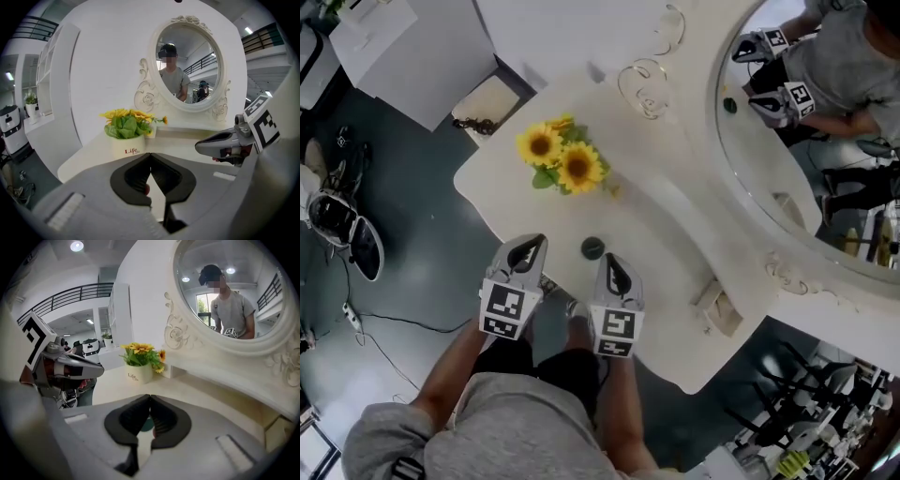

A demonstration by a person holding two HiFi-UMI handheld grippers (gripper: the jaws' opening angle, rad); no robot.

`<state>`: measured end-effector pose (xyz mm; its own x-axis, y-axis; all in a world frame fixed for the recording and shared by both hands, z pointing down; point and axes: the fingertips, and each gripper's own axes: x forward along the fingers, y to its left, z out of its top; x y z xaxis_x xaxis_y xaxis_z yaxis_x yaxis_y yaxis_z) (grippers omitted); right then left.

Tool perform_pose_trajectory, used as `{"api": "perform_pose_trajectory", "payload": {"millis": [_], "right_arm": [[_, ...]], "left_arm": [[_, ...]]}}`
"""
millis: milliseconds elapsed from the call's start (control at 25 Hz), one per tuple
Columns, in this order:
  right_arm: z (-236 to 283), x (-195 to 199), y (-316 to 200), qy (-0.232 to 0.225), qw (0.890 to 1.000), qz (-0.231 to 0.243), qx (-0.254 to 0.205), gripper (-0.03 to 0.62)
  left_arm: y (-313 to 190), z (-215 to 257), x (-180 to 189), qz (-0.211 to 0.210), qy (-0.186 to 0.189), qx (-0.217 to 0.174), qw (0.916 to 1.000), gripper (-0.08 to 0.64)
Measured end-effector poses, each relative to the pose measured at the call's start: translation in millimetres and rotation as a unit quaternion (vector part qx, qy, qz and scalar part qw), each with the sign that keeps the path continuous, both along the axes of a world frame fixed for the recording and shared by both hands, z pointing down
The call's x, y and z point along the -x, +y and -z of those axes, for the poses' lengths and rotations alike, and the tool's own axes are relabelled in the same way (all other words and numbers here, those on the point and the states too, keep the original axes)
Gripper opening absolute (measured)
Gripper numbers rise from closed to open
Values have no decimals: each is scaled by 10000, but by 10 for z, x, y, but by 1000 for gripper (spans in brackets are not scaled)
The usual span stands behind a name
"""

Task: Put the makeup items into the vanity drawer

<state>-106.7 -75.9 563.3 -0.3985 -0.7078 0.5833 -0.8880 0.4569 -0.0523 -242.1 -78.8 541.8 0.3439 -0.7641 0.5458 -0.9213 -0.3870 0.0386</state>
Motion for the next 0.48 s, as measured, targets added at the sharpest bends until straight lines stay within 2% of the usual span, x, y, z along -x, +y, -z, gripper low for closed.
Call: {"api": "perform_pose_trajectory", "payload": {"millis": [400,480], "right_arm": [[-407,47,5,96,9988,227,428,9],[-474,49,11,55,9981,213,570,55]], "left_arm": [[141,-338,17,162,19,325,9993,11],[156,-356,27,191,19,356,9992,11]]}}
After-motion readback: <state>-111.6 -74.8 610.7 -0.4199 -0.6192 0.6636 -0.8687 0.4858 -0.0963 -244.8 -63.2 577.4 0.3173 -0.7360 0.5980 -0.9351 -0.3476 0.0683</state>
